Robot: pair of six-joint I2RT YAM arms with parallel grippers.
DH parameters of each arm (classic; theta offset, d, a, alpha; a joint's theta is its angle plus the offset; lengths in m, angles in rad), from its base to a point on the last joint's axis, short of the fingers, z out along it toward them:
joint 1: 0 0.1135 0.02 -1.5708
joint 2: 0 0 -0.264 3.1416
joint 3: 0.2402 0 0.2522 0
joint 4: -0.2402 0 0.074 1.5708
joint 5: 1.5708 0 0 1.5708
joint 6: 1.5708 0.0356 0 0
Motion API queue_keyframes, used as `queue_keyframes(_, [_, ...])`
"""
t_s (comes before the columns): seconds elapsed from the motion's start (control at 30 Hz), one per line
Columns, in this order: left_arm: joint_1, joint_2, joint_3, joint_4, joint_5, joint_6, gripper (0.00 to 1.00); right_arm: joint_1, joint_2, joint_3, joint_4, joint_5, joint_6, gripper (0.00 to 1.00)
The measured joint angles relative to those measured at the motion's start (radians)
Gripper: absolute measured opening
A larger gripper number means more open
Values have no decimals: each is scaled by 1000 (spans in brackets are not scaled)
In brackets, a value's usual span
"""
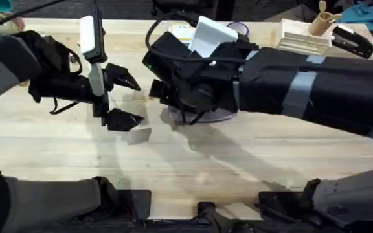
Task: Unzip the bag, pick up the pens from the table one at a time and place them inside, then zip the bag closed.
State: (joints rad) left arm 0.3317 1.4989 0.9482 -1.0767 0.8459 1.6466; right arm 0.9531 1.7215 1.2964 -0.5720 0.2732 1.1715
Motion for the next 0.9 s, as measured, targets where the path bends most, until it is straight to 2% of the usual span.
queue_keyframes(0.03, [0, 0, 0, 0, 0, 0, 993, -8, 0, 0, -1, 15, 1, 534])
queue_keyframes(0.17, [0, 0, 0, 0, 0, 0, 993, -13, 0, 0, -4, 23, 4, 311])
queue_keyframes(0.37, [0, 0, 0, 0, 0, 0, 993, -15, 0, 0, -2, 26, 3, 110])
queue_keyframes(0.4, [0, 0, 0, 0, 0, 0, 993, -14, 0, 0, 2, 25, 3, 39])
queue_keyframes(0.9, [0, 0, 0, 0, 0, 0, 993, -15, -15, 0, 2, 17, 3, 33])
